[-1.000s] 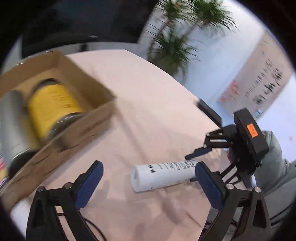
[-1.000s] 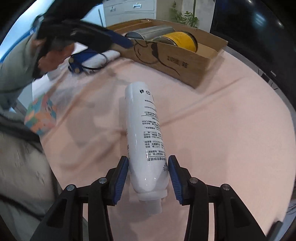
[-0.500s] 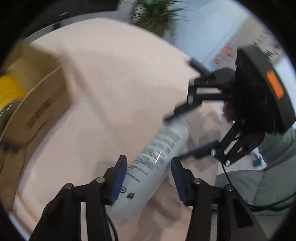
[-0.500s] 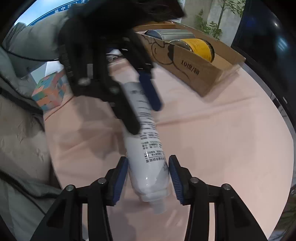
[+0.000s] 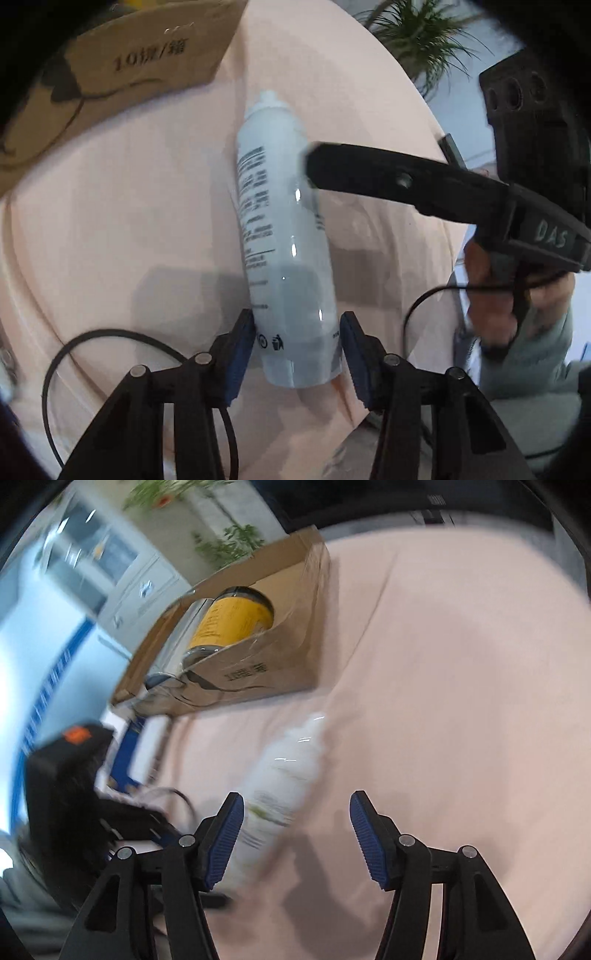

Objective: Organize rigid objects
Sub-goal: 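Lower the white spray bottle upright into the box beside the jar and release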

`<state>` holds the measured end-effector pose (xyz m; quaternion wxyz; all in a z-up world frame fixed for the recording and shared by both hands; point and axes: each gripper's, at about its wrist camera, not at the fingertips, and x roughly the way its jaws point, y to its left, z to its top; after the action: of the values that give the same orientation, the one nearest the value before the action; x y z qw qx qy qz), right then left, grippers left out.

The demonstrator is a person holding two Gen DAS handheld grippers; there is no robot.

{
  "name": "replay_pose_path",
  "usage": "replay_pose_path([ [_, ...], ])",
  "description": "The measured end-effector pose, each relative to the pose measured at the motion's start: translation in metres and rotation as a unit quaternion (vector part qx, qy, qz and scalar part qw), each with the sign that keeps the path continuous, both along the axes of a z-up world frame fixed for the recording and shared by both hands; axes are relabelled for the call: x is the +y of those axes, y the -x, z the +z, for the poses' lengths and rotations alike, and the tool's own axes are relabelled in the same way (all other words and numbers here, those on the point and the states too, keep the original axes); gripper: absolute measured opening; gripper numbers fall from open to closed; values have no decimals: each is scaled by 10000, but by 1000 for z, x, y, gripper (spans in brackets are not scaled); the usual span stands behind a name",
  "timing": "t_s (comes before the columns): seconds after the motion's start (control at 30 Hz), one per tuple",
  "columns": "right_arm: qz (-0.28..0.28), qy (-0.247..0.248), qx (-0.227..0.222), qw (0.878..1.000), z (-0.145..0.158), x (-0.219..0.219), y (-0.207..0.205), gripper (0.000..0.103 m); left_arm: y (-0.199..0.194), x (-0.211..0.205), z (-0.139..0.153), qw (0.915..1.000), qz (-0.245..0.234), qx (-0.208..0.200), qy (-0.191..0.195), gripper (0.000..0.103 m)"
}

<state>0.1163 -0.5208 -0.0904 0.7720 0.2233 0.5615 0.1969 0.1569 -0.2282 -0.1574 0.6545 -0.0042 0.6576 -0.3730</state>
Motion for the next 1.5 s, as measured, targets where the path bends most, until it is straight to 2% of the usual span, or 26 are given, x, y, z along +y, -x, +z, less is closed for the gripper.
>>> replay_pose_path([
  [0.07,-80,-172,247,9995,-10,8,-4,59,-1,2,4,10000,71,-19,-39,45],
  [0.13,-95,71,341,9994,-16,23,-4,59,2,2,6,9998,94,-118,-94,45],
  [0.2,-122,268,408,9987,-20,34,4,54,4,3,10,9997,124,-195,-115,45],
  [0.27,-173,466,239,9985,-13,42,10,52,6,6,15,9995,193,-229,-86,45],
  [0.37,-299,504,-44,9983,3,49,9,50,12,15,39,9978,292,-597,25,45],
  [0.4,-335,558,-263,9975,19,51,10,50,22,15,53,9966,349,-735,118,45],
  [0.5,-291,697,-947,9926,65,54,-1,48,12,18,94,9909,493,-1209,334,45],
  [0.6,-110,783,-1630,9835,113,60,-29,48,-14,29,138,9781,873,-1769,669,45],
  [0.7,176,913,-2143,9723,150,73,-71,47,-43,40,160,9683,1194,-2041,798,45],
  [0.8,454,1022,-2399,9643,165,84,-109,47,-77,47,166,9656,1448,-1973,874,45],
  [0.97,732,1091,-2260,9652,147,80,-162,47,-124,35,143,9713,1666,-1465,860,45],
  [1.03,757,997,-2037,9710,125,76,-182,47,-133,30,126,9733,1772,-1200,827,45],
  [1.17,818,844,-1620,9798,78,70,-197,47,-138,26,92,9799,1784,-775,436,45],
  [1.2,823,853,-1522,9812,67,70,-198,47,-137,26,90,9795,1789,-739,560,47],
  [1.3,641,688,-1351,9864,45,62,-197,47,-132,19,98,9804,1713,-902,363,48],
  [1.4,651,1114,-1165,9848,24,71,-197,43,-126,22,110,9796,1669,-1084,282,48],
  [1.43,608,1143,-1018,9863,18,73,-197,43,-122,30,118,9775,1708,-1213,251,48],
  [1.47,546,1114,-1112,9860,20,74,-194,43,-114,40,125,9748,1756,-1354,254,48],
  [1.5,519,1045,-1062,9875,20,74,-192,55,-105,48,132,9721,1790,-1497,253,48],
])
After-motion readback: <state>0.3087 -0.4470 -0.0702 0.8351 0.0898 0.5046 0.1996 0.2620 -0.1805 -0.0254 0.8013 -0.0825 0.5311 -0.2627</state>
